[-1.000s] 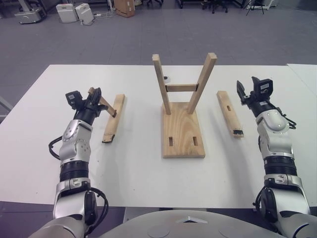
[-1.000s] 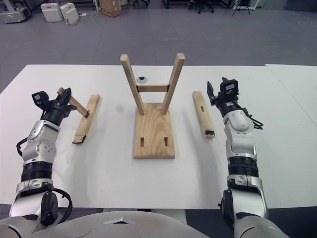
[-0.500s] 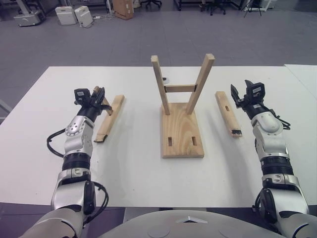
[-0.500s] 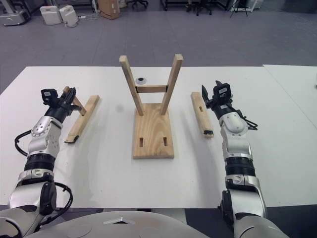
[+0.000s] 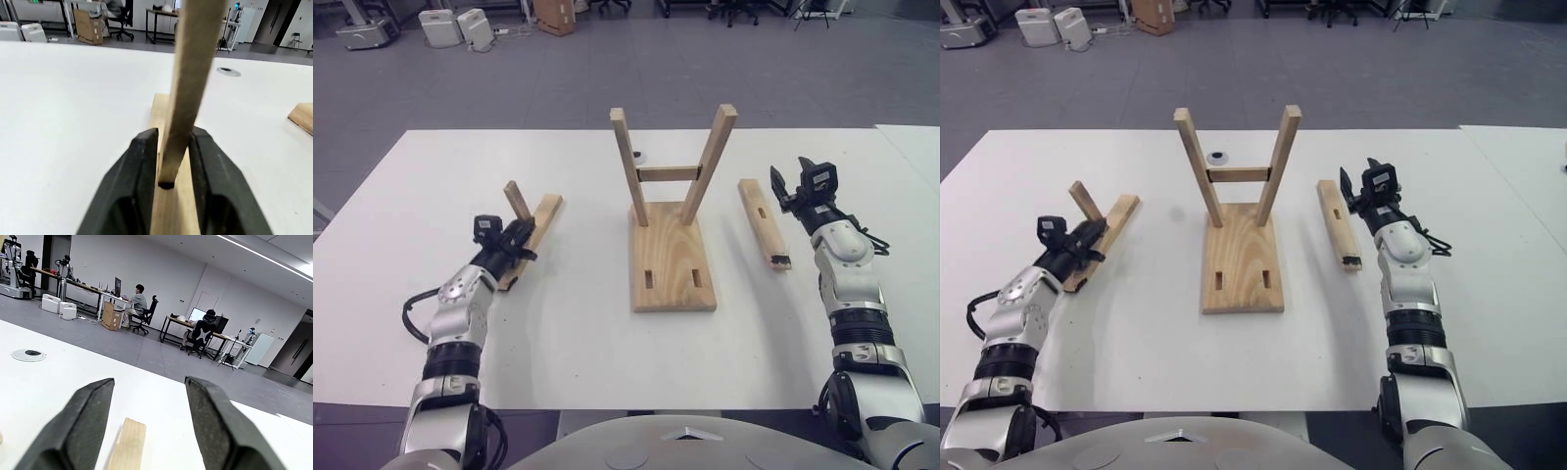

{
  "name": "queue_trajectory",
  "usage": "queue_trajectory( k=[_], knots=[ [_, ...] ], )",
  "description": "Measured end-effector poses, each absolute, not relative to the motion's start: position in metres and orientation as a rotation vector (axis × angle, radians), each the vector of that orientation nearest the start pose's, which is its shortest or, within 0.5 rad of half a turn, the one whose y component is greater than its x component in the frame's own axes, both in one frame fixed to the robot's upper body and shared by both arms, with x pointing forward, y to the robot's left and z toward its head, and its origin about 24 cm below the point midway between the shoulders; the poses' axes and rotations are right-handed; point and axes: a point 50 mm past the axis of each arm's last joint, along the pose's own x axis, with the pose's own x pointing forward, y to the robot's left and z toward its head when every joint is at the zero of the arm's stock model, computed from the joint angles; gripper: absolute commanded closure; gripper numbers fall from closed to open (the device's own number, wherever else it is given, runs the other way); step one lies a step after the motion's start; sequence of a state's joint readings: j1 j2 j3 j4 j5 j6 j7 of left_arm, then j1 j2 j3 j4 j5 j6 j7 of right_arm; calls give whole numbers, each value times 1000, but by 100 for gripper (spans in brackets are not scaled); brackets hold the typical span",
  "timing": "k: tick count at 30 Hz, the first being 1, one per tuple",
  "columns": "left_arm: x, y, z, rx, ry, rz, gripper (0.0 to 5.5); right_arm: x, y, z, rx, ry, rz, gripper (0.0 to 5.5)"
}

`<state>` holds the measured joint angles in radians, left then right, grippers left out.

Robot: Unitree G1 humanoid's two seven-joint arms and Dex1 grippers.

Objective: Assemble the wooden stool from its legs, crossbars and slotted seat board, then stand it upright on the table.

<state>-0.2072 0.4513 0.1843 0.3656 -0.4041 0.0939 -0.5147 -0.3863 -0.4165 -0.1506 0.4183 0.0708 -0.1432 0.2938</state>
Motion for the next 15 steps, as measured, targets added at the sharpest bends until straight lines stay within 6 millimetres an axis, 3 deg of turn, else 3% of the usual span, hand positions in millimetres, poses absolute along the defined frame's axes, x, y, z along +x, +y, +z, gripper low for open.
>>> queue_trajectory(
  k=[1, 2, 7, 12, 15],
  knots=[
    [284, 274, 67, 6, 128, -258, 372, 321, -248, 99, -309, -113, 117, 283],
    [283, 275, 72, 35, 146, -267, 353, 321, -248, 100, -310, -117, 116, 283],
    [255, 271, 44, 100, 393, -311, 270, 321, -248, 100, -312, -125, 116, 283],
    [251, 277, 39, 108, 483, -276, 270, 321, -247, 100, -330, -124, 120, 283],
    [251, 276, 37, 118, 505, -281, 328, 321, -247, 100, -333, -123, 122, 283]
  ],
)
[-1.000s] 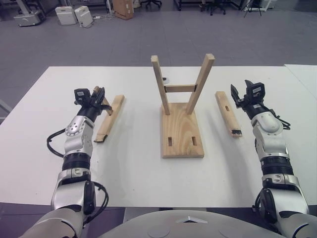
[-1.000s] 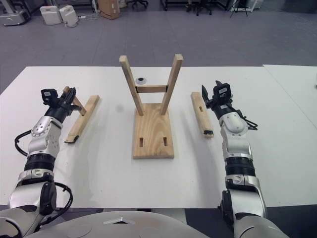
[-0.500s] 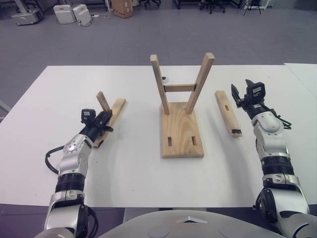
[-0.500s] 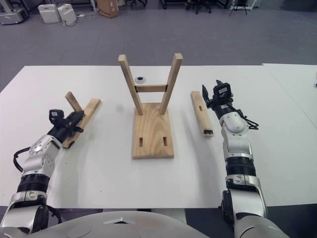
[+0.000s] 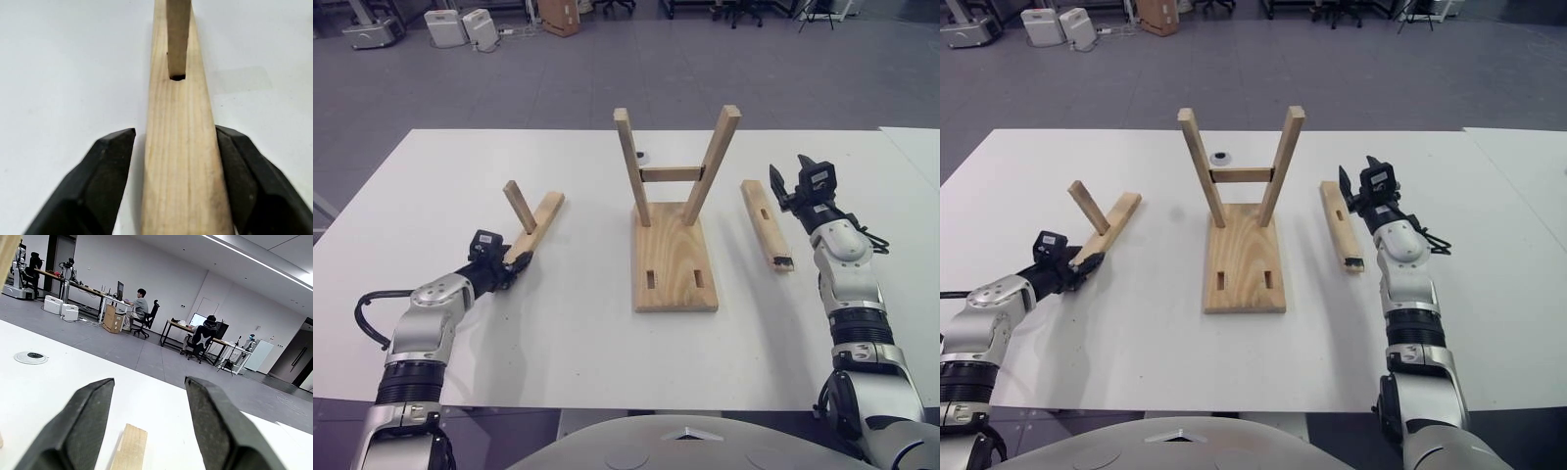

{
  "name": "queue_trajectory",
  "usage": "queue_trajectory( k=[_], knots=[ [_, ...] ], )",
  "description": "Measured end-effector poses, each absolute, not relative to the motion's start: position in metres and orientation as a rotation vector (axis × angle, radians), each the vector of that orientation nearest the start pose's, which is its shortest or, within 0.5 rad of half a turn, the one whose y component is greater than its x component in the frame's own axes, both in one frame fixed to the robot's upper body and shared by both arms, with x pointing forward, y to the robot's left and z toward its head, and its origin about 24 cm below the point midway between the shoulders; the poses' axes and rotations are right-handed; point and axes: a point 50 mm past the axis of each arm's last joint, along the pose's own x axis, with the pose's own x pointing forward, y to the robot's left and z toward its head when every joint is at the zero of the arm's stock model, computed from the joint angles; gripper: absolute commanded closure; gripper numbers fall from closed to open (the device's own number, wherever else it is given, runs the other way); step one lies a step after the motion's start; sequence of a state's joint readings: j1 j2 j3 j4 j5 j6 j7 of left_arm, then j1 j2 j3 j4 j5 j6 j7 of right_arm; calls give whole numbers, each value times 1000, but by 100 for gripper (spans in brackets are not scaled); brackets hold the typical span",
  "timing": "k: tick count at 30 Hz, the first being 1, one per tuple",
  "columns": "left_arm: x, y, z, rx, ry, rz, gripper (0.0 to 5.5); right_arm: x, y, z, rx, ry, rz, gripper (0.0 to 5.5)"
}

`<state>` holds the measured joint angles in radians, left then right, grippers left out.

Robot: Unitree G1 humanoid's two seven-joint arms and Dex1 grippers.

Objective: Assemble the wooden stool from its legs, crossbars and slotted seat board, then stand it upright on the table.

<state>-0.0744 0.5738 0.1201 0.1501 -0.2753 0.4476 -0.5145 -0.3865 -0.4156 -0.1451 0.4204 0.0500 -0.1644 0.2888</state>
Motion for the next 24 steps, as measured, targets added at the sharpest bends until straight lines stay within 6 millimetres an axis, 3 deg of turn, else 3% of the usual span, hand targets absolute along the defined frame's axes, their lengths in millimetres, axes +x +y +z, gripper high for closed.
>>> queue_trajectory(
  k=[5, 7, 9, 11, 12, 13, 15, 17, 19, 24],
  knots=[
    [250, 276, 37, 125, 501, -296, 348, 321, -249, 99, -239, -99, 126, 283],
    [250, 281, 37, 115, 486, -266, 348, 323, -247, 109, -144, -113, 151, 283],
    [255, 284, 53, 74, 358, -224, 348, 331, -235, 140, -13, -185, 234, 283],
    [270, 275, 97, 23, 123, -235, 348, 337, -214, 181, 135, -267, 370, 283],
    [279, 266, 125, 6, -6, -258, 348, 338, -202, 203, 213, -307, 447, 283],
    [288, 245, 173, -9, -212, -327, 348, 339, -177, 237, 306, -372, 585, 283],
    [289, 213, 217, 31, -365, -441, 348, 337, -147, 272, 453, -407, 737, 283],
    [289, 180, 233, 67, -392, -558, 348, 333, -118, 295, 590, -403, 857, 283],
    [288, 161, 239, 86, -397, -627, 348, 330, -104, 306, 678, -388, 914, 283],
    [282, 119, 238, 141, -383, -764, 348, 330, -93, 309, 795, -327, 926, 283]
  ],
)
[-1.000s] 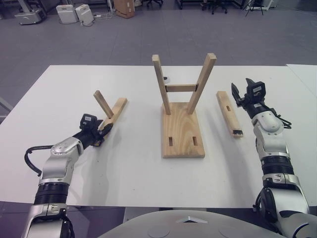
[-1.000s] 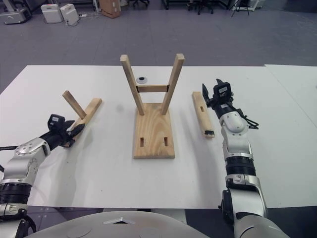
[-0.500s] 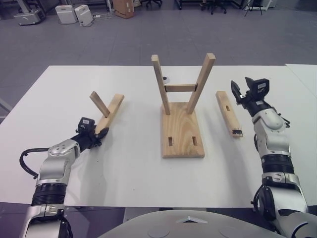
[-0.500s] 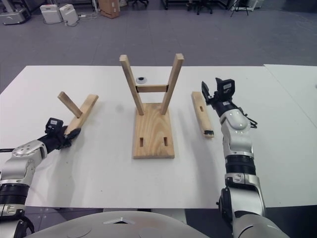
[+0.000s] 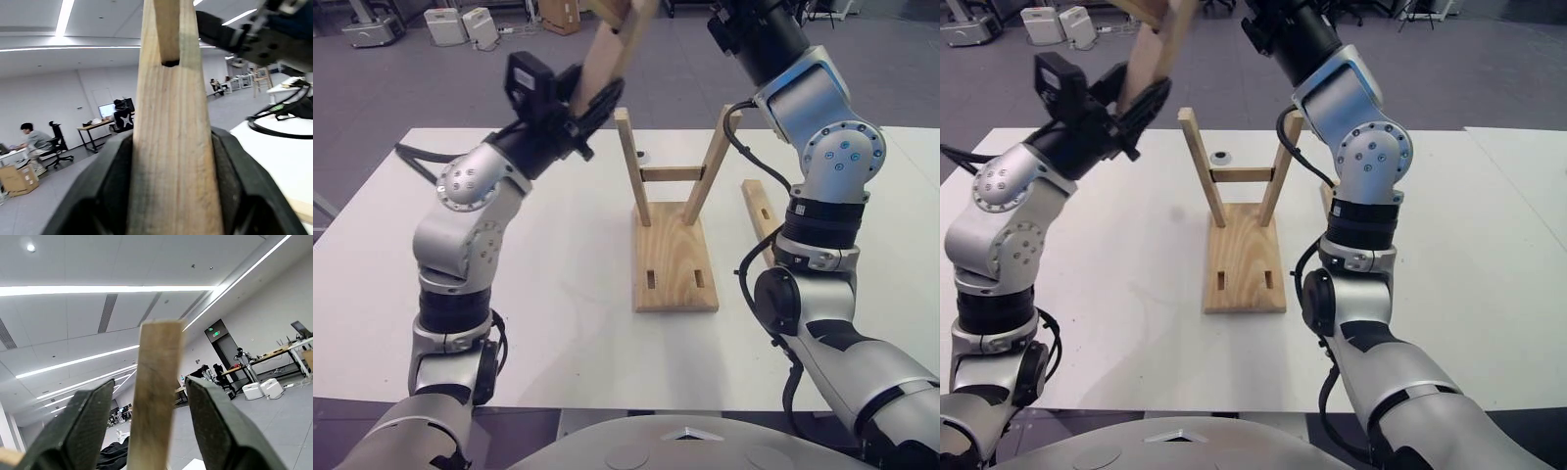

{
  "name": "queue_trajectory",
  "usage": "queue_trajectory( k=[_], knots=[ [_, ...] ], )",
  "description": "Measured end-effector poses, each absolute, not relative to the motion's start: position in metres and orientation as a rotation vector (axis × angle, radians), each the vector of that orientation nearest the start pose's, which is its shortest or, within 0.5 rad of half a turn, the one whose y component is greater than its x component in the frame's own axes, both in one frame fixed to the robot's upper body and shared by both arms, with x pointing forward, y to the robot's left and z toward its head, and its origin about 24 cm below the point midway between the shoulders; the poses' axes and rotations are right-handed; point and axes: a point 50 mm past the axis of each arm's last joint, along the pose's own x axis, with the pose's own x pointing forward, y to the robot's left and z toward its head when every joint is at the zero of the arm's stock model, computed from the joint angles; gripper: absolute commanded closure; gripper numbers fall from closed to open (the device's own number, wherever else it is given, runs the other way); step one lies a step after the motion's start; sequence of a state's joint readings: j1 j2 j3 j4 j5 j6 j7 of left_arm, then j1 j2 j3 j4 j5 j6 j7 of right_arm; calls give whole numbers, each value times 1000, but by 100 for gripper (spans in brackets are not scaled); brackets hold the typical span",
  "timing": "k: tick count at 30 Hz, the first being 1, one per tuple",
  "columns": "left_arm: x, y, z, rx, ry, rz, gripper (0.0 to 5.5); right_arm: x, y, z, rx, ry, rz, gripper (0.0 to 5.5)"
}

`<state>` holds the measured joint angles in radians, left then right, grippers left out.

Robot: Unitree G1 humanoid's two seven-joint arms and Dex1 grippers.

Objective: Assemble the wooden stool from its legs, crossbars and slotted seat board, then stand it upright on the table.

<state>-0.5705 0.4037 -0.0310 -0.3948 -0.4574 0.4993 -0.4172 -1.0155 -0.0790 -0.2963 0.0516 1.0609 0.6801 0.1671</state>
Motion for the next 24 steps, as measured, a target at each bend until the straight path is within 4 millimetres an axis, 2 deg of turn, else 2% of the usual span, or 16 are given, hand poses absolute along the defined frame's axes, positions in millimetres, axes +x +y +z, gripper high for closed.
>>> queue_trajectory(
  k=[7, 10, 11, 12, 13, 15, 16, 18, 21, 24],
  knots=[
    [279, 113, 236, 204, -371, -808, 348, 331, -101, 307, 887, -240, 888, 428],
    [273, 107, 230, 220, -363, -870, 348, 320, -113, 298, 905, -177, 894, 446],
    [271, 105, 223, 216, -342, -891, 348, 316, -119, 289, 922, -143, 885, 446],
    [268, 103, 214, 213, -307, -921, 308, 310, -127, 275, 945, -99, 871, 446],
    [266, 102, 208, 206, -286, -943, 298, 306, -131, 267, 961, -75, 860, 446],
    [259, 98, 207, 198, -300, -987, 254, 295, -143, 248, 1007, -37, 809, 448],
    [255, 96, 201, 194, -280, -1008, 234, 289, -148, 240, 990, -29, 763, 448],
    [246, 96, 177, 174, -191, -1033, 197, 272, -168, 208, 946, 6, 588, 448],
    [235, 102, 149, 155, -85, -955, 149, 241, -194, 169, 886, 25, 338, 448],
    [232, 105, 137, 176, -52, -839, 149, 222, -210, 145, 807, 45, 188, 448]
  ],
)
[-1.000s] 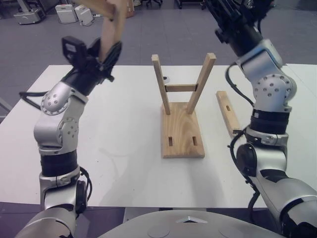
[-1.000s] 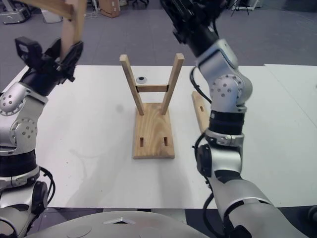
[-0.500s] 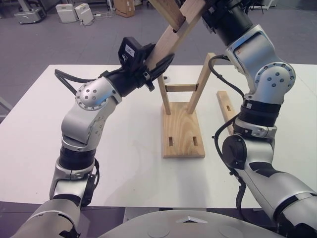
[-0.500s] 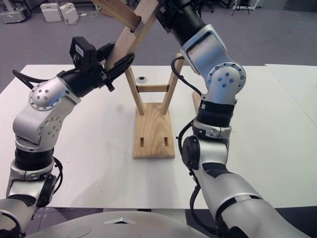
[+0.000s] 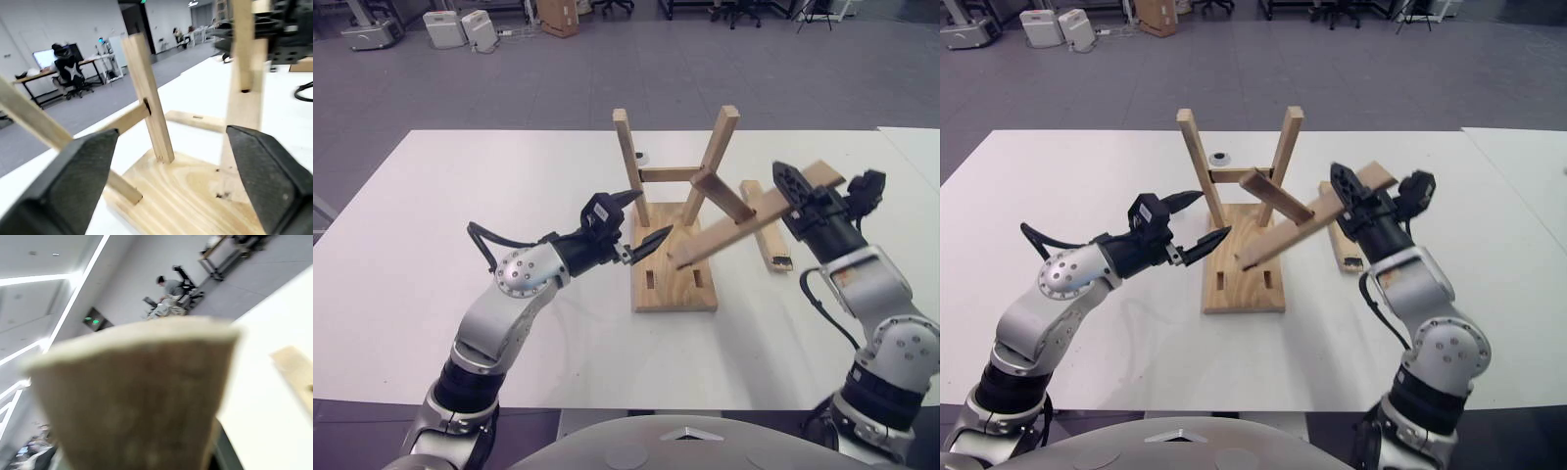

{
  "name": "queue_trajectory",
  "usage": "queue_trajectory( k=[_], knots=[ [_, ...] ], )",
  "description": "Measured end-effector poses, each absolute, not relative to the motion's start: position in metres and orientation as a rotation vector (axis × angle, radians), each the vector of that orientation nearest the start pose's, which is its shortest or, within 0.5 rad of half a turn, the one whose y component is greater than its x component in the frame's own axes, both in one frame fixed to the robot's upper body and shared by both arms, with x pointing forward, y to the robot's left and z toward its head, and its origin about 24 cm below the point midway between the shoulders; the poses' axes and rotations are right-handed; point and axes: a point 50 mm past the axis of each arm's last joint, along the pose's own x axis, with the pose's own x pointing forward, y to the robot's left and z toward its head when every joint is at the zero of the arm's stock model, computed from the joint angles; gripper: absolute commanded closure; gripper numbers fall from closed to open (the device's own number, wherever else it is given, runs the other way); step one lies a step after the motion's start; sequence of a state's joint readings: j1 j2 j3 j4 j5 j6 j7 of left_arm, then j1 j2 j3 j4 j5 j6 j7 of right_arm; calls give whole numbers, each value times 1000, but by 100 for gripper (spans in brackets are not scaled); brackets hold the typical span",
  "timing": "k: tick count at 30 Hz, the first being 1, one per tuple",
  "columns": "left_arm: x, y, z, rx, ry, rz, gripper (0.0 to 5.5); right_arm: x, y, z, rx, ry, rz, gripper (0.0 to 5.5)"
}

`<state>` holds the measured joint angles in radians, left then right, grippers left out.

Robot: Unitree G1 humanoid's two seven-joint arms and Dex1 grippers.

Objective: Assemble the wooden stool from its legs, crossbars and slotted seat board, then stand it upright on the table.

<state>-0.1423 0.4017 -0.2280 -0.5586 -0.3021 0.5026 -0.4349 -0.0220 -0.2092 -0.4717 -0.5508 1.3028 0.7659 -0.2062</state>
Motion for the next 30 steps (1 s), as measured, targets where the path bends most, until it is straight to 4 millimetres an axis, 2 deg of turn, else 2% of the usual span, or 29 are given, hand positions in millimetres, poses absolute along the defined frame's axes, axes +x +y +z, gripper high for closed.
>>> queue_trajectory(
  k=[1, 5, 7, 11, 12, 15, 18, 23, 25, 30],
  knots=[
    [232, 108, 131, 181, -19, -795, 149, 215, -217, 132, 779, 76, 133, 448],
    [235, 117, 127, 196, -5, -709, 149, 208, -223, 122, 756, 30, 113, 448],
    [236, 119, 126, 203, 0, -682, 149, 208, -229, 119, 729, 14, 73, 446],
    [238, 121, 124, 198, 5, -659, 149, 212, -232, 127, 645, -20, 70, 446],
    [239, 122, 123, 199, 9, -652, 149, 213, -229, 129, 613, -24, 77, 446],
    [241, 124, 123, 223, 3, -634, 149, 222, -202, 149, 373, -46, 176, 445],
    [243, 123, 125, 228, -6, -630, 149, 232, -180, 151, 242, -27, 216, 445],
    [249, 127, 129, 231, -23, -612, 149, 241, -168, 140, 162, -19, 225, 445],
    [250, 131, 130, 232, -26, -591, 149, 238, -164, 135, 105, -27, 247, 445],
    [253, 144, 135, 231, -41, -523, 149, 232, -164, 131, 96, -48, 261, 445]
  ],
)
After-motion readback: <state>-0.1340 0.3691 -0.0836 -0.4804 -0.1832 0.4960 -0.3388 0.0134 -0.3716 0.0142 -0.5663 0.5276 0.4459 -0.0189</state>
